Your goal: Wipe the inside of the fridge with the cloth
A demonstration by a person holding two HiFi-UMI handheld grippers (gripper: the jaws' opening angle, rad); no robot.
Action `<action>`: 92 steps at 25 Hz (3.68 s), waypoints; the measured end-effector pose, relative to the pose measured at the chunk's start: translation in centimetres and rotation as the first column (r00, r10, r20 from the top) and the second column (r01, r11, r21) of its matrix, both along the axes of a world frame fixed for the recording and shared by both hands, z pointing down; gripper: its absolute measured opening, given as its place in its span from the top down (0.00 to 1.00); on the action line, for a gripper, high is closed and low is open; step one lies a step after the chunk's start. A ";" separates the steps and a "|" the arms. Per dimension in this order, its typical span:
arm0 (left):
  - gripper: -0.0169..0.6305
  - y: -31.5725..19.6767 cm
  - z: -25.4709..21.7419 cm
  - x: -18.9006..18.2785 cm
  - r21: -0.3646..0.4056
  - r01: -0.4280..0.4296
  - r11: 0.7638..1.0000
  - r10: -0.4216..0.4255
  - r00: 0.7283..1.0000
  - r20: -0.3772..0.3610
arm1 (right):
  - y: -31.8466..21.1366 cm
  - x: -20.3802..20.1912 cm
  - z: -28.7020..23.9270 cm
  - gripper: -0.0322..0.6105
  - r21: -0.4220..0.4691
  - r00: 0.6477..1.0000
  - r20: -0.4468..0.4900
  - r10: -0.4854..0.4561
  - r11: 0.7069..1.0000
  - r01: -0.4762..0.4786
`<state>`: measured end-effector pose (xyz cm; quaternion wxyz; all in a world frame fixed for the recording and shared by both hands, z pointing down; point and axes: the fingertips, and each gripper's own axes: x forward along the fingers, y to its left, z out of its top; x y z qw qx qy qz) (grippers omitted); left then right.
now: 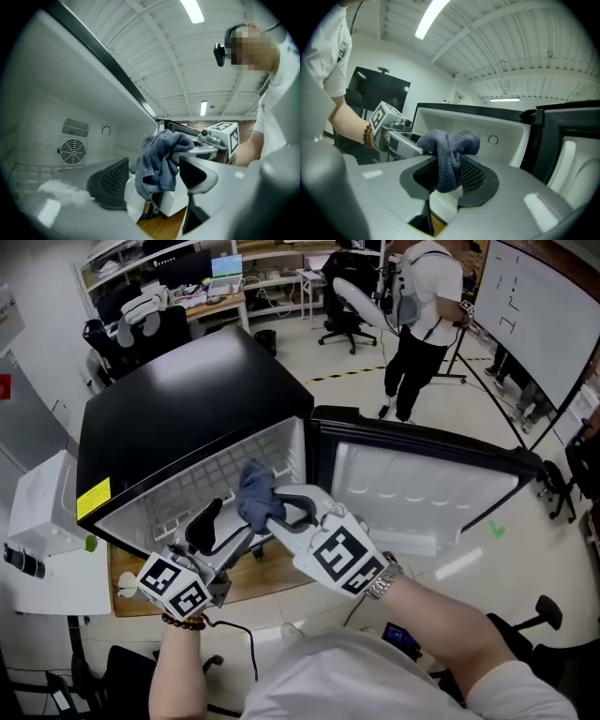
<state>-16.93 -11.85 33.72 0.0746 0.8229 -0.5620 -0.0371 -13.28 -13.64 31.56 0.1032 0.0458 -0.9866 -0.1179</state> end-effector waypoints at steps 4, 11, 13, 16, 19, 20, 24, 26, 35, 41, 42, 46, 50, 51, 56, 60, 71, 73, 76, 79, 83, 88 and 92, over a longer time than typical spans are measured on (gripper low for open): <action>0.42 0.2 -1.0 1.9 0.003 -0.207 0.978 0.207 0.977 -0.043 | 1.2 0.4 -0.2 0.79 -0.008 0.995 0.000 -0.102 0.995 0.102; 0.49 1.3 -1.9 4.9 -0.021 -0.452 0.892 0.448 0.889 -0.094 | 3.5 1.7 -0.1 0.79 -0.031 0.954 -0.057 -0.293 0.956 0.292; 0.54 1.8 -2.0 5.7 -0.020 -0.504 0.864 0.498 0.858 -0.124 | 4.0 2.1 -0.1 0.79 -0.041 0.939 -0.077 -0.334 0.943 0.332; 0.61 2.4 -2.0 6.4 -0.011 -0.555 0.831 0.546 0.821 -0.168 | 4.6 2.6 -0.2 0.79 -0.057 0.921 -0.090 -0.380 0.925 0.376; 0.69 2.7 -2.0 6.8 0.001 -0.583 0.813 0.572 0.798 -0.191 | 4.9 3.2 -0.2 0.79 -0.108 0.902 -0.081 -0.424 0.903 0.415; 0.76 2.7 -2.0 6.7 0.007 -0.583 0.813 0.572 0.796 -0.198 | 4.9 3.5 -0.1 0.79 -0.130 0.896 -0.084 -0.436 0.896 0.424; 0.87 2.2 -1.8 6.5 0.019 -0.556 0.831 0.548 0.813 -0.195 | 4.4 3.7 0.2 0.77 -0.162 0.901 -0.102 -0.422 0.901 0.404; 0.88 1.8 -1.6 6.4 0.021 -0.535 0.845 0.529 0.828 -0.186 | 3.9 3.4 0.1 0.77 -0.159 0.915 -0.091 -0.392 0.913 0.375; 0.89 -0.7 -0.7 5.2 0.020 -0.369 0.929 0.369 0.924 -0.100 | 1.7 2.7 1.1 0.74 -0.128 0.959 -0.103 -0.265 0.959 0.252; 0.89 -2.8 -0.8 3.0 0.042 -0.173 0.984 0.175 0.983 -0.048 | -0.8 3.0 1.7 0.71 -0.101 0.988 -0.103 -0.116 0.989 0.106; 0.89 -3.2 -0.9 2.4 0.046 -0.129 0.991 0.131 0.991 -0.041 | -1.3 3.2 1.7 0.71 -0.098 0.991 -0.099 -0.090 0.992 0.080; 0.89 -5.3 -1.3 0.0 0.054 0.036 0.998 -0.035 0.999 -0.023 | -2.6 4.0 1.8 0.71 -0.094 0.997 -0.083 -0.006 0.996 -0.002; 0.89 -7.6 -1.7 -1.7 0.063 0.157 0.986 -0.154 0.987 -0.038 | -2.7 4.8 2.0 0.71 -0.092 0.997 -0.072 0.019 0.995 -0.026; 0.89 -8.1 -1.7 -2.2 0.062 0.188 0.980 -0.185 0.982 -0.046 | -2.6 4.9 1.8 0.71 -0.092 0.998 -0.065 0.022 0.995 -0.028; 0.89 -11.0 -1.9 -4.2 0.054 0.322 0.945 -0.317 0.945 -0.074 | -2.2 5.5 1.5 0.71 -0.079 0.998 -0.044 0.037 0.996 -0.041; 0.89 -13.3 -1.9 -5.2 0.047 0.380 0.924 -0.376 0.923 -0.077 | -2.0 5.7 1.8 0.71 -0.074 0.998 -0.049 0.037 0.996 -0.041; 0.89 -18.0 -1.3 -8.5 -0.011 0.502 0.865 -0.501 0.860 -0.097 | -1.9 6.1 2.1 0.71 -0.091 0.999 -0.044 0.030 0.995 -0.034; 0.89 -18.7 -1.2 -8.8 -0.024 0.516 0.856 -0.516 0.852 -0.086 | -2.0 6.3 2.1 0.71 -0.084 0.998 -0.051 0.027 0.996 -0.032; 0.89 -19.7 -0.6 -9.1 -0.046 0.525 0.850 -0.527 0.846 -0.079 | -2.2 6.6 2.3 0.71 -0.079 0.998 -0.060 0.026 0.996 -0.031; 0.90 -20.4 -0.1 -9.0 -0.056 0.526 0.849 -0.529 0.845 -0.077 | -2.3 7.0 2.4 0.71 -0.089 0.998 -0.053 0.030 0.995 -0.035; 0.90 -21.0 0.0 -8.6 -0.058 0.523 0.850 -0.526 0.848 -0.068 | -2.3 7.6 2.6 0.71 -0.091 0.998 -0.055 0.028 0.995 -0.033; 0.90 -21.0 0.0 -7.8 -0.064 0.507 0.860 -0.510 0.857 -0.070 | -1.8 7.8 2.7 0.71 -0.091 0.998 -0.056 0.013 0.996 -0.018; 0.90 -20.5 0.2 -7.0 -0.065 0.491 0.869 -0.495 0.866 -0.070 | -1.6 8.2 2.6 0.71 -0.092 0.999 -0.054 0.005 0.996 -0.010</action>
